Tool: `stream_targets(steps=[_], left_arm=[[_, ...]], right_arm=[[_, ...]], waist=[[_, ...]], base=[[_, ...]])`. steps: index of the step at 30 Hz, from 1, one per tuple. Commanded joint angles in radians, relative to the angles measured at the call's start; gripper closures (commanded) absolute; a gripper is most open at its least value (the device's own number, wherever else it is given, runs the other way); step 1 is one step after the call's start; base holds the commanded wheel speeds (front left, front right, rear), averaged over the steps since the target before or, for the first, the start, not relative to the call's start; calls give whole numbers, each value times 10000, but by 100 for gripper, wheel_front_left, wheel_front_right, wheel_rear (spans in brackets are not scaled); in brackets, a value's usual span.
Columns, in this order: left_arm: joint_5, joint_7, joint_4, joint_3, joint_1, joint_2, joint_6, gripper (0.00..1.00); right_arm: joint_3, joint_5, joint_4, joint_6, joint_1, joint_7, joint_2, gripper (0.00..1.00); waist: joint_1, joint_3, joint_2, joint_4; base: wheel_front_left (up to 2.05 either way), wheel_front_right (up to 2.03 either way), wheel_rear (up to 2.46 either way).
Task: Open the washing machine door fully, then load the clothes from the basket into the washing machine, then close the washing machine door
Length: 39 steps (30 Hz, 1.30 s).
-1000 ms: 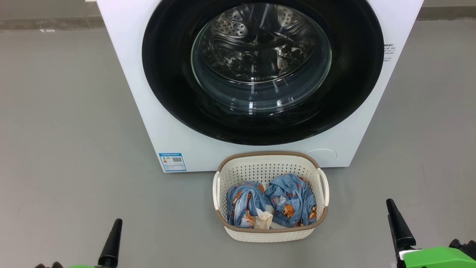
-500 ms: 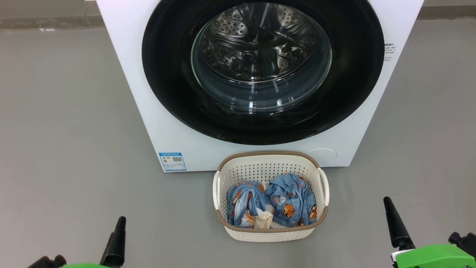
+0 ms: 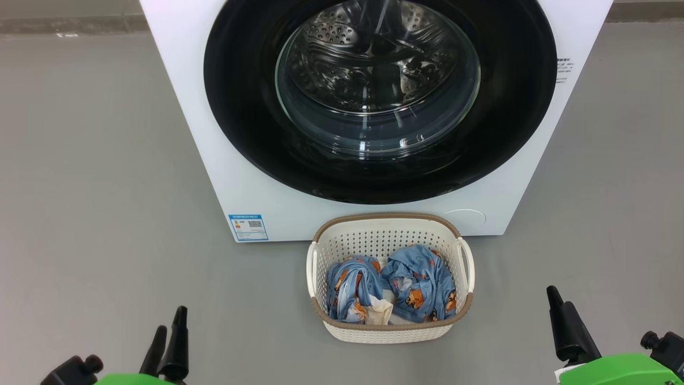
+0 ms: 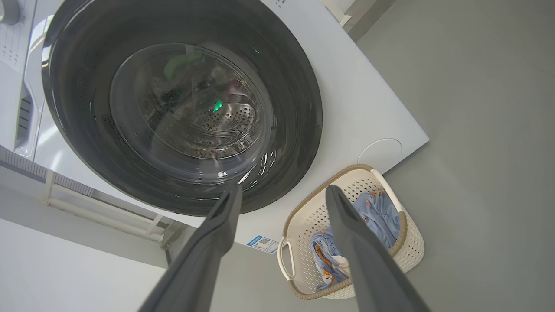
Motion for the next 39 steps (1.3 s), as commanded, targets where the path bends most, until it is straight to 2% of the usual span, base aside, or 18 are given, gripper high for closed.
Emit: stream_targets(steps=[1,39], left_arm=[[284,-138,-332,139,-338,201,-22,0],[4609,-1176,-740,-222,-381,343,-34,0]], right_arm=[[163,-274,-326,8,-155,-126,-121,0],[305,-4355,-663,13,62,-1183,-166,0]], waist=[[0,1,0,1],[-1,101,0,-4]], base=[[0,0,0],[0,0,0]])
